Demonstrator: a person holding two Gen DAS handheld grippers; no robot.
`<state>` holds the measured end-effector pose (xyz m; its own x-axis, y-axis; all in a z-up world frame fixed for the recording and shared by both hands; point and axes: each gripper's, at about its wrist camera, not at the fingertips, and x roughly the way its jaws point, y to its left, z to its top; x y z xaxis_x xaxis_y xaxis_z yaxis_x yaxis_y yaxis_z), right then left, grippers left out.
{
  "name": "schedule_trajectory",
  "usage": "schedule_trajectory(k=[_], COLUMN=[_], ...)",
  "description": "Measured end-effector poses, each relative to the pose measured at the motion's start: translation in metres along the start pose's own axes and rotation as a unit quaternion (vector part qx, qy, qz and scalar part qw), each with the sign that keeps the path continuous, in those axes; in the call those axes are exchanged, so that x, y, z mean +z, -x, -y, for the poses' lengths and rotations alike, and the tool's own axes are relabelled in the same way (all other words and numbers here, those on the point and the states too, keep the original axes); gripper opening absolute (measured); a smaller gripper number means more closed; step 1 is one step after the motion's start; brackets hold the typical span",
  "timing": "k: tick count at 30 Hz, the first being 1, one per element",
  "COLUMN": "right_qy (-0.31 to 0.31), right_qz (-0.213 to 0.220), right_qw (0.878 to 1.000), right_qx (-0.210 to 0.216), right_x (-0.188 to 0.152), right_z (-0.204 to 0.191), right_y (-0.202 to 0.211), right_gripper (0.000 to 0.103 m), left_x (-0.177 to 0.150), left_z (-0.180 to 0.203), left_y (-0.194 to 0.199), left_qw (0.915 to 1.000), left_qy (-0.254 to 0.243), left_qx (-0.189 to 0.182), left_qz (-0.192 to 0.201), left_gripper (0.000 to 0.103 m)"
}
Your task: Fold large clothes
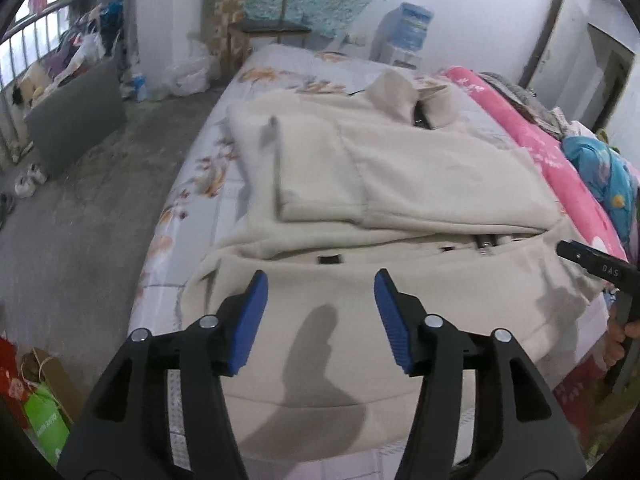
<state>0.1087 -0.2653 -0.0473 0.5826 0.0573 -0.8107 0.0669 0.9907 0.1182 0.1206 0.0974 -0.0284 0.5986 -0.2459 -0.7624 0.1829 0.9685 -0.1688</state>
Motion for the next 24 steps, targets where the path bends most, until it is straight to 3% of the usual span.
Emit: schedule_trajectory(k=[3, 6, 9, 12, 24], right_qy=[0.042, 0.084, 0.092, 0.105, 0.060], right_qz=[0.010, 0.004, -0.023, -0.015, 0.001], right_qw=[0.999, 0.996, 0.995, 0.994, 0.998], right_qx=[0.021, 0.020, 0.017, -0.010, -0.017], right_x=[0.000, -0.005, -0.012, -0.015, -0.017], right_z=[-0.023, -0.047, -0.058, -0.067, -0.059], right_y=[0.002, -0.007, -0.027, -0.032, -0.036], right_gripper=[0.070, 0.072, 0.073, 0.078, 0.096], left_x=[0.003, 0.003, -0.001, -0.005, -0.005], left_z=[0.019, 0.041, 0.057, 0.066, 0.072], left_y=[-0.006, -0.023, -0.044, -0.048, -0.053], left_qw=[0.9996, 0.9983, 0.9970, 0.9951, 0.9934], left_qy=[-0.021, -0.046, -0.060, -0.084, -0.090], left_qx=[-0.019, -0.024, 0.000, 0.027, 0.050], left_qz=[-0.009, -0.026, -0.049, -0.044, -0.050], left_gripper=[0.060, 0.061, 0.062, 0.067, 0.080])
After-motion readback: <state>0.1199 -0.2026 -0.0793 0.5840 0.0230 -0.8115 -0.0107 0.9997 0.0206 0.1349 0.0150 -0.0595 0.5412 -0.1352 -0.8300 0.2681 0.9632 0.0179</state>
